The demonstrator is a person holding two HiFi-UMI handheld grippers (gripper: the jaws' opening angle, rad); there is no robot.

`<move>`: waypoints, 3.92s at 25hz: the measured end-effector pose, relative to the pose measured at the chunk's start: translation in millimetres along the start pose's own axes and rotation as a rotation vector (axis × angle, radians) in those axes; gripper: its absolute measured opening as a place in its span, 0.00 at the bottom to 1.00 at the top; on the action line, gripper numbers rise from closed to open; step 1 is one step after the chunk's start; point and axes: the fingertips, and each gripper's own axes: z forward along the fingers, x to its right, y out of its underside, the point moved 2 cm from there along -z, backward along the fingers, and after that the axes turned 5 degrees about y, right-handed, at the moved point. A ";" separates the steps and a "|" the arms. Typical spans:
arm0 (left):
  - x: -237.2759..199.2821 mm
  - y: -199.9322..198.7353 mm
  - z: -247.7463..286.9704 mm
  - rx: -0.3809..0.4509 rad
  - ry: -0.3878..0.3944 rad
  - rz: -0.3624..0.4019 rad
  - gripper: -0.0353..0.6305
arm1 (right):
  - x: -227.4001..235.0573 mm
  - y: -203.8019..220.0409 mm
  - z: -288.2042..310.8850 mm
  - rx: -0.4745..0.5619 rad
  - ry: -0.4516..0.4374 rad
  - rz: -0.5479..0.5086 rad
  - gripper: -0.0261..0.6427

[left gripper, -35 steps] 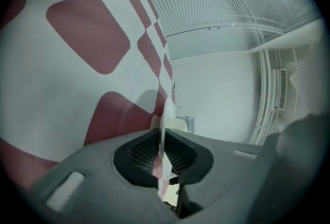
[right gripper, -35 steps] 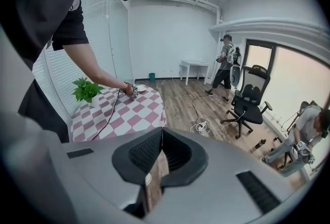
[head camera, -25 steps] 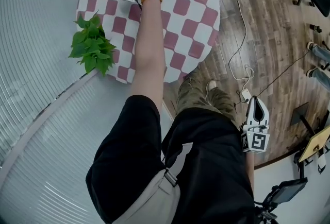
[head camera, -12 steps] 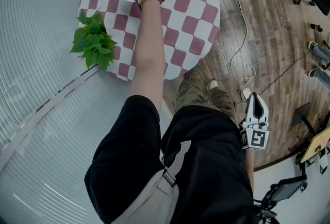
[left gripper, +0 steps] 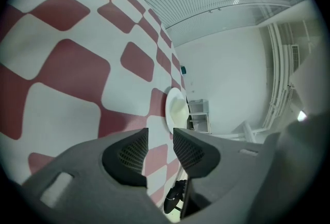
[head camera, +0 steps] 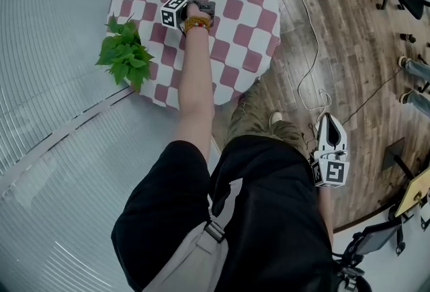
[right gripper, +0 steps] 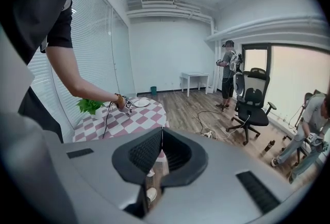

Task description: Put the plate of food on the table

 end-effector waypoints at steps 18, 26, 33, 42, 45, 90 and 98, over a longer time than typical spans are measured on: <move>-90.8 56.1 -204.0 0.080 -0.044 -0.088 0.25 | 18.6 -14.8 -31.3 0.124 -0.100 -0.035 0.06; -132.9 114.9 -283.5 0.036 -0.079 -0.069 0.25 | 37.1 -4.3 -74.9 0.180 -0.108 -0.042 0.06; -161.5 174.9 -347.6 -0.064 -0.081 0.009 0.25 | 42.8 14.8 -113.5 0.227 -0.112 -0.031 0.06; -212.0 261.1 -432.7 -0.179 -0.099 0.087 0.25 | 52.8 68.1 -182.0 0.232 -0.115 -0.025 0.05; -222.0 293.2 -460.9 -0.221 -0.081 0.113 0.25 | 57.7 89.2 -205.2 0.233 -0.111 -0.022 0.06; -18.8 538.4 -650.6 -0.415 1.020 1.628 0.08 | 38.4 109.3 -312.7 0.520 -0.358 -0.097 0.05; -65.5 532.5 -626.9 -0.469 0.890 1.656 0.08 | 47.7 157.6 -285.7 0.398 -0.318 -0.114 0.05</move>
